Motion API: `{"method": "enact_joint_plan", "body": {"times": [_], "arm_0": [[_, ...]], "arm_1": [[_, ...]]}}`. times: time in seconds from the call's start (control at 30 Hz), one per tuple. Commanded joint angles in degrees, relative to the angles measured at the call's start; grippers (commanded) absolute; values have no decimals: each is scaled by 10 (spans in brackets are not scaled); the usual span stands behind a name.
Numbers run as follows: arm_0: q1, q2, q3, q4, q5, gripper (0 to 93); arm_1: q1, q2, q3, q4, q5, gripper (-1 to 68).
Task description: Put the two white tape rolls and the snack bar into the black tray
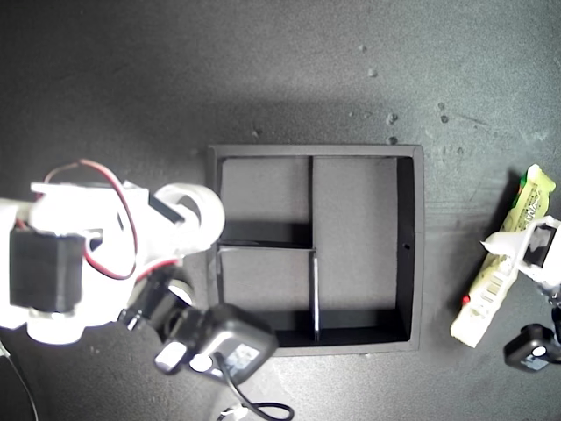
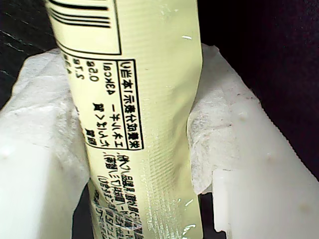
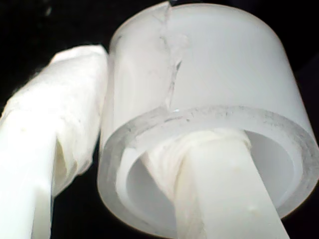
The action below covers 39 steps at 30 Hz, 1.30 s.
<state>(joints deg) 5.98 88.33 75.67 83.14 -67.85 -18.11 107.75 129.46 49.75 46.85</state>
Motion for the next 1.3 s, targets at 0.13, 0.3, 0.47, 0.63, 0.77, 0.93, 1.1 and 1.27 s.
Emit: {"method": "enact_joint_plan", "body": {"times": [0.13,0.3,0.47,0.63,0.77,0.93,1.1,1.27], "arm_0": [[3,-33,-75,6,6,0],[7,-72,-121,10,8,0],[-4,-116,-167,11,18,0],[-4,-203,-297,68,25,0],[-4,-347,-523,172,31,1],[-11,-454,-685,220,27,1],[-28,-437,-621,221,17,2],[-36,-432,-594,221,16,10]], "arm_1": [[-34,0,-222,126,-192,35],[-28,-38,-335,75,-279,43],[-15,-194,-525,61,-341,59],[-3,-327,-727,114,-380,56],[4,-381,-824,142,-401,63],[13,-390,-827,143,-421,69],[26,-390,-788,142,-430,65],[45,-390,-722,125,-434,64]]}}
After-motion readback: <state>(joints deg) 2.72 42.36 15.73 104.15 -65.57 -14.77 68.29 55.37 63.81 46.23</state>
